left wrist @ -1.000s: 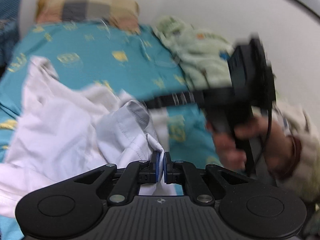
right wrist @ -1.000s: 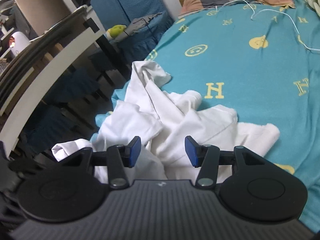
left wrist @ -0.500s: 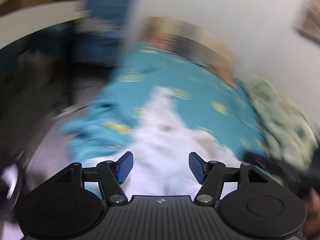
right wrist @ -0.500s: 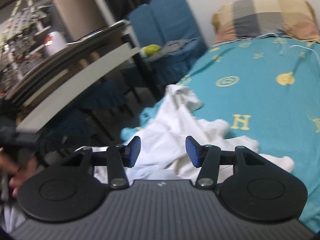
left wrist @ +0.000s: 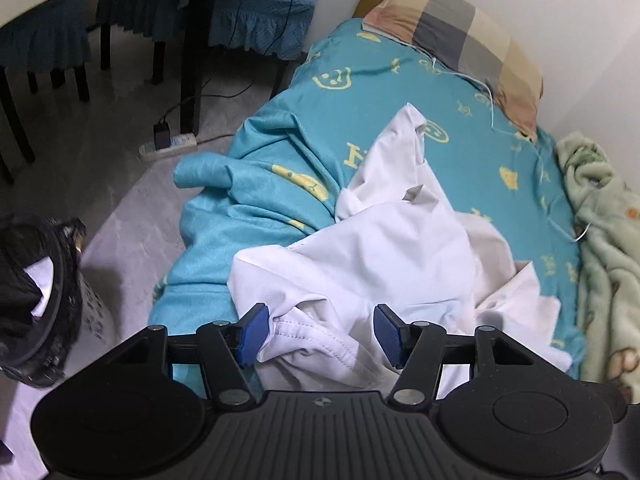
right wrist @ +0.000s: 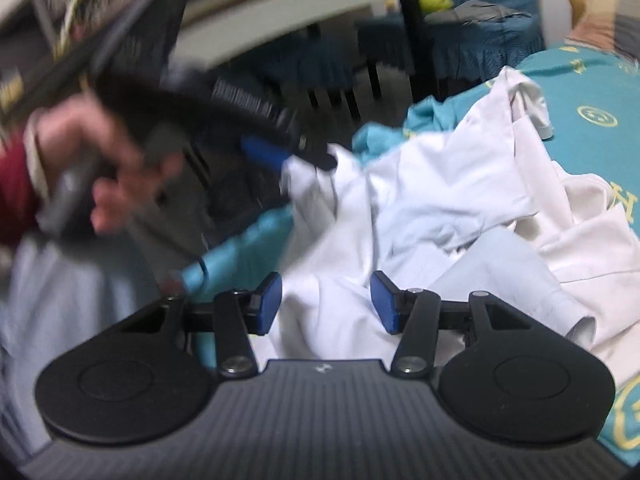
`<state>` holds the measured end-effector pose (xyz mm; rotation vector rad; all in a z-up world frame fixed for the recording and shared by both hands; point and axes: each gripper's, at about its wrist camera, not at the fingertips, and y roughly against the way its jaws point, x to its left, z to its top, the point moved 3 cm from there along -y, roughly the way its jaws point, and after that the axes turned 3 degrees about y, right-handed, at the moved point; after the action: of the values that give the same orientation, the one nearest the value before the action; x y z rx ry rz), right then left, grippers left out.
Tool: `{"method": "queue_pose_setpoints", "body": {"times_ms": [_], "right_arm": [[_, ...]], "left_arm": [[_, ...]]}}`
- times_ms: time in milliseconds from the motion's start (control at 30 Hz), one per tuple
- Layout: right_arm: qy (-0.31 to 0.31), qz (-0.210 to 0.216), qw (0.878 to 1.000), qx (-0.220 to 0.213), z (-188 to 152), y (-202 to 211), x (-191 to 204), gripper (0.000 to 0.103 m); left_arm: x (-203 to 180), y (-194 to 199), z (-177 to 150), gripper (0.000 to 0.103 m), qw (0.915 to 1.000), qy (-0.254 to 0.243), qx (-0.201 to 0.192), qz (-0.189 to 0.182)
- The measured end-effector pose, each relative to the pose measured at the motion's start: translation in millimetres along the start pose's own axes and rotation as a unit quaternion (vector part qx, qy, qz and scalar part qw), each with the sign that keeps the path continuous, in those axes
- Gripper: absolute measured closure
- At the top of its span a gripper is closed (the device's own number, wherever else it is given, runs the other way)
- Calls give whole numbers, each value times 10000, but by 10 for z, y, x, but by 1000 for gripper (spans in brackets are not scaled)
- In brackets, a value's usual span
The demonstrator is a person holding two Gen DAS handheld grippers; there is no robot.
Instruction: Fold clothes
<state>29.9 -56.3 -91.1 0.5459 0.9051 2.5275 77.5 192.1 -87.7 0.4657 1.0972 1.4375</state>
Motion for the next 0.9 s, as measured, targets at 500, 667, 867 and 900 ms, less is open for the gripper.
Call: {"method": "queue_pose_setpoints", "body": {"times_ms": [500,667,867,900], "right_arm": [[-587,-905,9937,-312,26,432,-424,98],[-1225,-1445,9787,-791,52,791,-932,98],[-2413,-2083,9446,-787,-293,899,-1639,98],[-2568,-2111,9402,-746,-352,881,-1715,98]], "left_arm": [[-524,448,-186,42,9764,-1351,-741,-1516],[-599,488,-179,42,9673,-1717,-731,-1718],[-1028,211,-387,43,8949,-4347,-172,-996],[-1037,131,-449,43,8745,-4773,63,-854]]}}
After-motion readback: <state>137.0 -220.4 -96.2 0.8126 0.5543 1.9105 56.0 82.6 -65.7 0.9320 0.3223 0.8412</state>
